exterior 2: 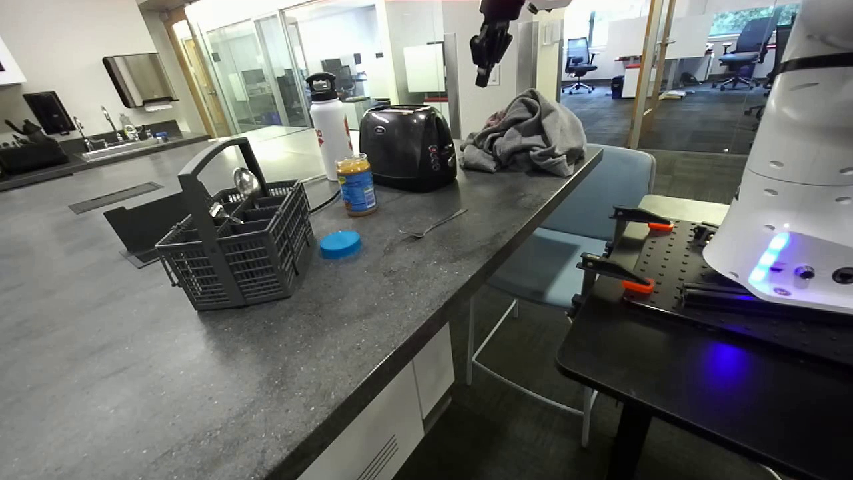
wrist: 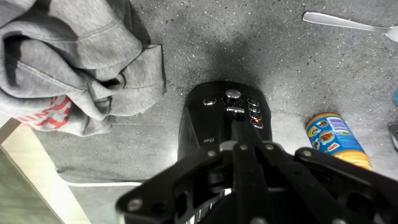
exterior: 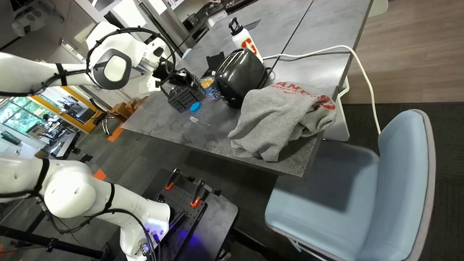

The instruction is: Push the toaster press handle down, then flick it back up

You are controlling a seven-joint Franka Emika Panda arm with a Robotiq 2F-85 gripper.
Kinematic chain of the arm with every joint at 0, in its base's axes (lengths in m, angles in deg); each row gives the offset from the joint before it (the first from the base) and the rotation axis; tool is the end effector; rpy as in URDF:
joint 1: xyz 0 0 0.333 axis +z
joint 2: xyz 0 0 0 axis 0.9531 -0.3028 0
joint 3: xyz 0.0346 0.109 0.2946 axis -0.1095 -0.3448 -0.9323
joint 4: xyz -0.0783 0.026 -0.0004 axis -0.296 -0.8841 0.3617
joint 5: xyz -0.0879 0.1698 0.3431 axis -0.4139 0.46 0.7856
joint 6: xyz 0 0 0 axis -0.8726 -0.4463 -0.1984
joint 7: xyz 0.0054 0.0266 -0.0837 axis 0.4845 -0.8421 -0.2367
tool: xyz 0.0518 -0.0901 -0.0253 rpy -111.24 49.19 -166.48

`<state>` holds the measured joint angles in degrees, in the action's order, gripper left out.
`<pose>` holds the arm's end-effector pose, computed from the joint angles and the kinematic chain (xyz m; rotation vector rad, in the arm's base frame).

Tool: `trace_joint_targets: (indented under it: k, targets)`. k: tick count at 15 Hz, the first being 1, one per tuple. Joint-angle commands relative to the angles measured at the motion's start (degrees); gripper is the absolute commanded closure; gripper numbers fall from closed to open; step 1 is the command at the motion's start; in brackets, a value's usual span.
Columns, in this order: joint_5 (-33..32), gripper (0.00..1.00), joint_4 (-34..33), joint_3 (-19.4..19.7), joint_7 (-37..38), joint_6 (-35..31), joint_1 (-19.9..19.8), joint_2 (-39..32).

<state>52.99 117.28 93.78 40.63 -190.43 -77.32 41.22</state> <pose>0.4334 -0.0721 0.4099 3.0355 0.0415 0.5726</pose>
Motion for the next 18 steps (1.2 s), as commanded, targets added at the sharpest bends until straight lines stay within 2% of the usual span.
trace_joint_targets:
  k: [1,2,9,10,14,18]
  targets:
    - [-0.8,1.0,3.72,0.87,-0.49,0.49,0.33,5.87]
    - [-0.69,0.99,1.63,0.51,0.37,0.23,0.51,2.9]
    - [-0.7,1.0,2.94,0.67,0.37,0.25,0.49,4.74]
    - [-2.41,1.0,3.4,-0.05,1.35,-2.99,-0.76,3.89]
    - [-2.23,1.0,4.07,3.61,-4.96,-8.01,0.84,1.86]
    - [-0.56,1.0,4.55,9.86,-16.07,-15.49,3.78,-3.24]
